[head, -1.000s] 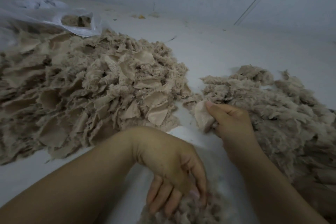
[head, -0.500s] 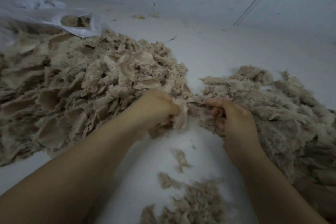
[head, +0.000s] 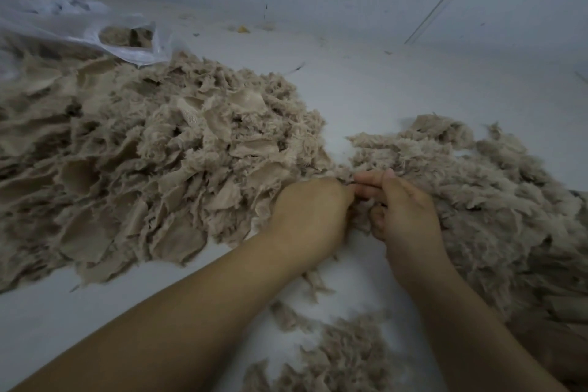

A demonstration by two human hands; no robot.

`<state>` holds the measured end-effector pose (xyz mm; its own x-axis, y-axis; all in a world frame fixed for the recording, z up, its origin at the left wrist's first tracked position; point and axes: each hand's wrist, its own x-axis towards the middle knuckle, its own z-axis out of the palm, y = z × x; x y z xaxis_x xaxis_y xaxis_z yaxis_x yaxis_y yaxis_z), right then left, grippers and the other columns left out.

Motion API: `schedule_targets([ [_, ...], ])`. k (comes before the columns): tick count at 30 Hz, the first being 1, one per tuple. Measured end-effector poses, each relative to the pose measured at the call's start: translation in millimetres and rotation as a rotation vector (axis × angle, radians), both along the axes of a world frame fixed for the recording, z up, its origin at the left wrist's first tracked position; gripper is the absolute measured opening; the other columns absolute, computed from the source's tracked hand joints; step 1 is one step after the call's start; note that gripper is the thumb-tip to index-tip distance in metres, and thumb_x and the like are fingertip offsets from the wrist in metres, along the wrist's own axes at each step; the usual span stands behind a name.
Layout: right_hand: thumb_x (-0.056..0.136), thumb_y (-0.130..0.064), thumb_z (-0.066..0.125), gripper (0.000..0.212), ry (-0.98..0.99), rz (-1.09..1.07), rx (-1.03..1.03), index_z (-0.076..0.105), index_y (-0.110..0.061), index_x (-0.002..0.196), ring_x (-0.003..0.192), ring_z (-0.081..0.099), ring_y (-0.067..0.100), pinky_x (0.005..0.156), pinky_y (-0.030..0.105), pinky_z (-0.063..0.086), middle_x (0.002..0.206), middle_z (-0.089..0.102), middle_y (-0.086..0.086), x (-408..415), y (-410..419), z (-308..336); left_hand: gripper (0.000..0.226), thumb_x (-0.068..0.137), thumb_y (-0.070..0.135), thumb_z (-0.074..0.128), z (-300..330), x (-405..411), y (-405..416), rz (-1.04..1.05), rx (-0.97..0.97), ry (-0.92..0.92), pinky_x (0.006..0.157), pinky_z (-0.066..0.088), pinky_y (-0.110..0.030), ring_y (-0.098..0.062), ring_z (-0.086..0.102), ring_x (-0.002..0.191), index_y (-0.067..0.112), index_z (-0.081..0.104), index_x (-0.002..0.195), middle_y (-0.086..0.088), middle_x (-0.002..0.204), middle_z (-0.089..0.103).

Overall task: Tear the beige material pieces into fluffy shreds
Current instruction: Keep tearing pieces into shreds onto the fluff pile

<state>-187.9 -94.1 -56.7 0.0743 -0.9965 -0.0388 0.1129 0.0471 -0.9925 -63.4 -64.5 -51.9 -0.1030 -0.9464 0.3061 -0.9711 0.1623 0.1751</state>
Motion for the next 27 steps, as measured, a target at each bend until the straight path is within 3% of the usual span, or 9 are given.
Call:
schedule_targets([
  [3,0.109,-0.023,0.036,0.04,0.006,0.022,0.005,0.069,-0.001,0.099,0.034,0.046,-0.002,0.035,0.01,0.033,0.075,0.072,0.01,1.4,1.4,0.8,0.013,0.093,0.022,0.054,-2.1,4.7,2.2,-0.057,0.02,0.223,0.071,0.051,-0.041,-0.025,0.061,0.09,0.02,0.067,0.095,0.0,0.098,0.062],
  [6,0.109,-0.023,0.036,0.042,0.015,0.023,0.001,0.069,0.0,0.097,0.032,0.046,-0.002,0.034,0.01,0.033,0.052,0.064,-0.003,2.9,1.1,-0.1,0.011,0.092,0.02,0.056,-1.9,5.2,3.7,-0.049,0.002,0.429,0.071,0.047,-0.04,-0.022,0.054,0.086,0.021,0.051,0.083,0.004,0.088,0.05],
  [8,0.109,-0.024,0.036,0.043,0.045,0.01,-0.021,0.071,-0.004,0.093,0.033,0.046,-0.002,0.035,0.01,0.032,0.051,0.063,-0.005,2.8,0.5,-2.0,0.006,0.093,0.026,0.055,-2.7,2.4,4.9,-0.058,0.006,0.393,0.068,0.047,-0.038,-0.022,0.055,0.087,0.021,0.051,0.092,0.004,0.091,0.053],
  [12,0.109,-0.024,0.037,0.043,0.092,-0.001,-0.056,0.071,-0.012,0.086,0.034,0.044,-0.002,0.036,0.01,0.032,0.042,0.054,-0.013,2.1,0.3,-5.5,0.035,0.089,0.032,0.055,-4.1,-3.7,5.4,-0.074,0.064,0.171,0.07,0.053,-0.04,-0.025,0.063,0.093,0.021,0.05,0.122,-0.002,0.11,0.066],
  [14,0.109,-0.025,0.038,0.042,0.105,0.005,-0.065,0.071,-0.013,0.086,0.034,0.044,-0.002,0.036,0.011,0.033,0.042,0.053,-0.012,2.4,0.3,-6.7,0.032,0.089,0.026,0.055,-4.1,-2.8,5.2,-0.079,0.046,0.189,0.067,0.053,-0.041,-0.026,0.064,0.089,0.02,0.054,0.12,-0.002,0.104,0.068],
  [20,0.108,-0.023,0.039,0.043,0.144,0.049,-0.111,0.071,-0.007,0.085,0.038,0.046,0.0,0.04,0.01,0.034,0.046,0.054,-0.005,2.2,-4.1,-13.1,0.014,0.087,0.019,0.058,-2.4,1.8,3.7,-0.043,-0.007,0.417,0.067,0.052,-0.039,-0.023,0.063,0.081,0.02,0.071,0.092,0.0,0.088,0.069],
  [22,0.108,-0.025,0.04,0.043,0.15,0.038,-0.088,0.072,-0.008,0.085,0.039,0.049,-0.001,0.04,0.012,0.036,0.05,0.059,-0.005,1.7,-6.2,-15.2,0.013,0.083,0.029,0.061,-4.5,1.6,3.7,-0.073,0.012,0.347,0.068,0.053,-0.037,-0.021,0.062,0.084,0.023,0.069,0.09,0.003,0.093,0.065],
  [25,0.108,-0.029,0.041,0.042,0.144,0.021,-0.043,0.072,-0.014,0.084,0.051,0.062,0.005,0.046,0.017,0.044,0.06,0.069,-0.001,0.8,-7.9,-16.5,0.031,0.076,0.047,0.061,-10.5,-3.6,5.1,-0.102,0.08,0.139,0.064,0.051,-0.032,-0.02,0.062,0.084,0.026,0.063,0.1,0.005,0.107,0.058],
  [27,0.107,-0.028,0.042,0.041,0.161,0.024,-0.058,0.072,-0.016,0.082,0.05,0.061,0.001,0.045,0.015,0.043,0.058,0.069,-0.004,1.0,-7.6,-16.8,0.031,0.081,0.044,0.06,-13.4,-5.8,4.2,-0.092,0.057,0.089,0.062,0.047,-0.031,-0.023,0.063,0.085,0.025,0.062,0.106,0.003,0.11,0.057],
])
